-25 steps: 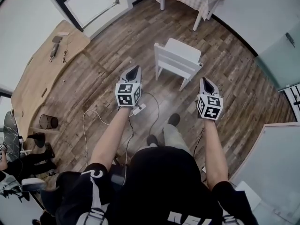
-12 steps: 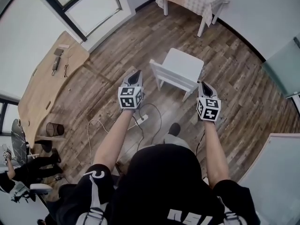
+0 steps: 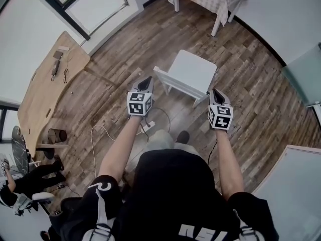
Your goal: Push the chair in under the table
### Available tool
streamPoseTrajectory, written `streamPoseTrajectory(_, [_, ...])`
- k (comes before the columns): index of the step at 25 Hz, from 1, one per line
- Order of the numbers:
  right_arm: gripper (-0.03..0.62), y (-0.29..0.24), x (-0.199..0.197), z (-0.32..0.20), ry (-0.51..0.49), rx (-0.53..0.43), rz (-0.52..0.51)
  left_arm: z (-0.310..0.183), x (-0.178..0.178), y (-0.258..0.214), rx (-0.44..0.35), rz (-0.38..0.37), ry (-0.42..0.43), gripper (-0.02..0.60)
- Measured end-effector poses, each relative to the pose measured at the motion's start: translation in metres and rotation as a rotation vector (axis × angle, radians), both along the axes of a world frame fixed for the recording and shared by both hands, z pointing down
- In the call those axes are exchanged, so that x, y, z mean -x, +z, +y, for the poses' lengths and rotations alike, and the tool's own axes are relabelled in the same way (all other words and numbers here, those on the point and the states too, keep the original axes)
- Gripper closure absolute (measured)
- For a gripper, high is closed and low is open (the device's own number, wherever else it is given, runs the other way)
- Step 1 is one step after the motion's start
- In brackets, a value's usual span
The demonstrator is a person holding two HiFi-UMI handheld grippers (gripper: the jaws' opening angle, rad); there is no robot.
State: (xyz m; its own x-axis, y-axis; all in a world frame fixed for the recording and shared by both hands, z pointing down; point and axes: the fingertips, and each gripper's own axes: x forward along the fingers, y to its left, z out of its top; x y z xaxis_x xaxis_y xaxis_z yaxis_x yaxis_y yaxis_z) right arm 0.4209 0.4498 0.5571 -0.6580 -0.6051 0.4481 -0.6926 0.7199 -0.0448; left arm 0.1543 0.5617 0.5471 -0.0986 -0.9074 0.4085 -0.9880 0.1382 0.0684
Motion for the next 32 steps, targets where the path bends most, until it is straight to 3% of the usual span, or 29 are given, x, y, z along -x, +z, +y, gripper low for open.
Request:
streamPoseTrajectory(9, [0.548,0.033,0.021,-0.019,0.053,0.066,0.053,-0.035,0.031,0.041,0.095,0.012,0.09,0.555])
streamPoseTrajectory(15, [0.481,0.058,0.029,-0.029,0.111,0.109,0.09,-0.06,0.049,0.08,0.175,0.037,0.185,0.55])
streamPoseTrajectory(21, [0.351,0.091,0.034,-0.026,0.152,0.187,0.112,-0.078,0.06,0.115,0.245,0.054,0.269,0.371])
streamPoseTrajectory(25, [0.23,0.114,0.038,-0.017,0.176,0.24,0.122,-0.084,0.064,0.137,0.295,0.055,0.339,0.275])
streamPoseTrajectory(32, [0.128,0.156,0.035,-0.015,0.252,0.333,0.148,-0.096,0.057,0.172,0.368,0.073,0.458,0.21])
